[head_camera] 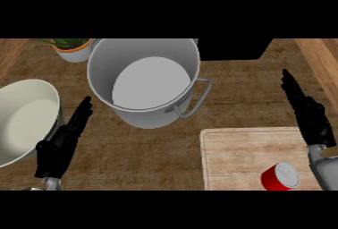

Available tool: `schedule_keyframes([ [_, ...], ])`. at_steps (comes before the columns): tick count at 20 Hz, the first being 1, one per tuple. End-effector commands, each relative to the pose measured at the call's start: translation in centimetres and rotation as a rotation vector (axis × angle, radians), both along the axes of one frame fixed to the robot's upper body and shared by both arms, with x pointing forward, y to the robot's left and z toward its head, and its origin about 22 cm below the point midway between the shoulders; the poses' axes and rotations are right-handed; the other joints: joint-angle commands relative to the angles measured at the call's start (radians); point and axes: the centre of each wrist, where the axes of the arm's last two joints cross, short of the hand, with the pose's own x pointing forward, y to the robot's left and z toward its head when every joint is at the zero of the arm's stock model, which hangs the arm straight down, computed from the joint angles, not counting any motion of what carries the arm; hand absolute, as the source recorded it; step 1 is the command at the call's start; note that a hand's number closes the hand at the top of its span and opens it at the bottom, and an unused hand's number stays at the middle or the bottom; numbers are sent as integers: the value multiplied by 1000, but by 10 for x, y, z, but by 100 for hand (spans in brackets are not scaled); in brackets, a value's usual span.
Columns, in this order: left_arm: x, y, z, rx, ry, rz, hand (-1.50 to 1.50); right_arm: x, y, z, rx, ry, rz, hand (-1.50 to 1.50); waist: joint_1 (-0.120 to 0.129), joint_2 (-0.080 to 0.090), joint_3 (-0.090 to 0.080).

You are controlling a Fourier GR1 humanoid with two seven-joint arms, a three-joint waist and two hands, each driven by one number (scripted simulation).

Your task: Pick the can from the cutting board and place it in the pot

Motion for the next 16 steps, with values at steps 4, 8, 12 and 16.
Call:
schedule_keyframes([
  [4, -1, -4, -15, -38, 103, -57, 0, -31, 19, -11, 18, 209, 517, 150, 16, 0, -6],
  [8, -5, -2, -35, -115, 209, -48, 0, -38, 3, 30, -302, -200, 433, 150, -55, -17, -7],
  [12, -10, 4, -49, -124, 217, -46, 0, -72, 18, 9, 117, -421, 440, -150, -45, -12, -3],
  [16, 5, 4, -47, -123, 215, -99, 0, -100, -22, 25, 152, -468, 544, -150, -12, -6, -5],
])
